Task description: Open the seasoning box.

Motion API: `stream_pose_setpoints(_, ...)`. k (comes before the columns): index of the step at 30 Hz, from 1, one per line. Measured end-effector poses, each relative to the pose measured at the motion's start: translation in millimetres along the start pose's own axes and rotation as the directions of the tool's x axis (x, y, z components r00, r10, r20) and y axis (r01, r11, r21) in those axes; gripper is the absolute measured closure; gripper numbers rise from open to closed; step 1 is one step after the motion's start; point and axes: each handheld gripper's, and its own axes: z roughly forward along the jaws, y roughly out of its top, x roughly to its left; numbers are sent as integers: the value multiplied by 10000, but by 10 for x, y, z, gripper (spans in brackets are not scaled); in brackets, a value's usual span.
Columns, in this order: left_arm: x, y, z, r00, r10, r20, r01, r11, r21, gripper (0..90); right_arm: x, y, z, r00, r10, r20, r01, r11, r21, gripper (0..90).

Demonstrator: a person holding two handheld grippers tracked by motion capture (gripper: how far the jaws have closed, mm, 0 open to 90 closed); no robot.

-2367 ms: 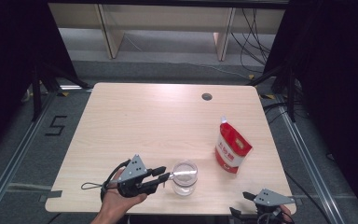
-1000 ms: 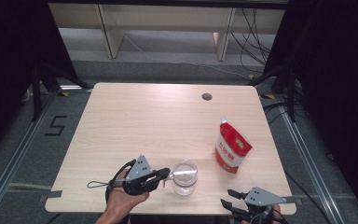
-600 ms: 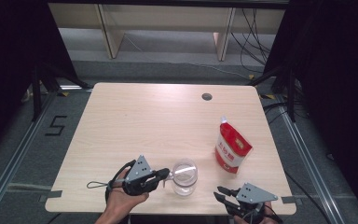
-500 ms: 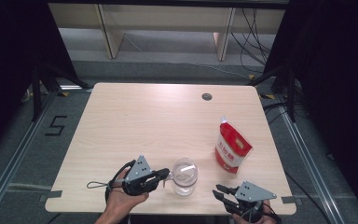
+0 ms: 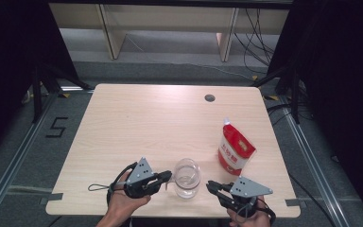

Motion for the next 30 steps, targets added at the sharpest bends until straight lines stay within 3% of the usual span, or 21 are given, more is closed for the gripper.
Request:
stream_pose_setpoints(4,-5,-3,1,10000,-75,-16,75,10000,-13,867,2,65,82,9996,-288,-73,288,9996,2,832)
stream_pose_setpoints(6,-2,-2,0,10000,-37,-12,37,10000,8,866,3,88,124,9996,-281,-77,280,9995,-173,835)
stream_pose_setpoints(8,1,-2,-1,10000,30,-17,-30,10000,1,866,-3,114,132,9996,-217,-163,217,9998,10,842)
stream_pose_setpoints(13,-15,-4,0,9999,-146,-13,146,9999,-46,853,-11,146,184,9991,-327,-256,324,9994,-109,869)
stream_pose_setpoints(14,-2,1,-2,9999,110,10,-110,9999,-57,850,-7,149,192,9985,-313,-446,311,9995,-68,875)
stream_pose_setpoints(18,-11,-5,-1,9998,-152,92,153,9998,-85,830,-1,165,208,9975,-541,-465,534,9984,-161,897)
stream_pose_setpoints(21,-8,-12,-18,9993,-370,1,370,9992,-145,745,7,171,222,9969,-523,-587,514,9986,-152,900)
stream_pose_setpoints(24,-1,-18,-71,9998,-23,-174,18,9995,-313,615,3,181,225,9970,-560,-536,551,9983,-179,900)
stream_pose_setpoints(26,-2,-37,-107,9991,-392,-167,390,9992,-125,532,8,188,237,9973,-545,-500,527,9980,-356,900)
stream_pose_setpoints(30,11,-124,-138,9982,-552,-248,555,9984,118,394,17,202,249,9971,-546,-533,529,9981,-328,900)
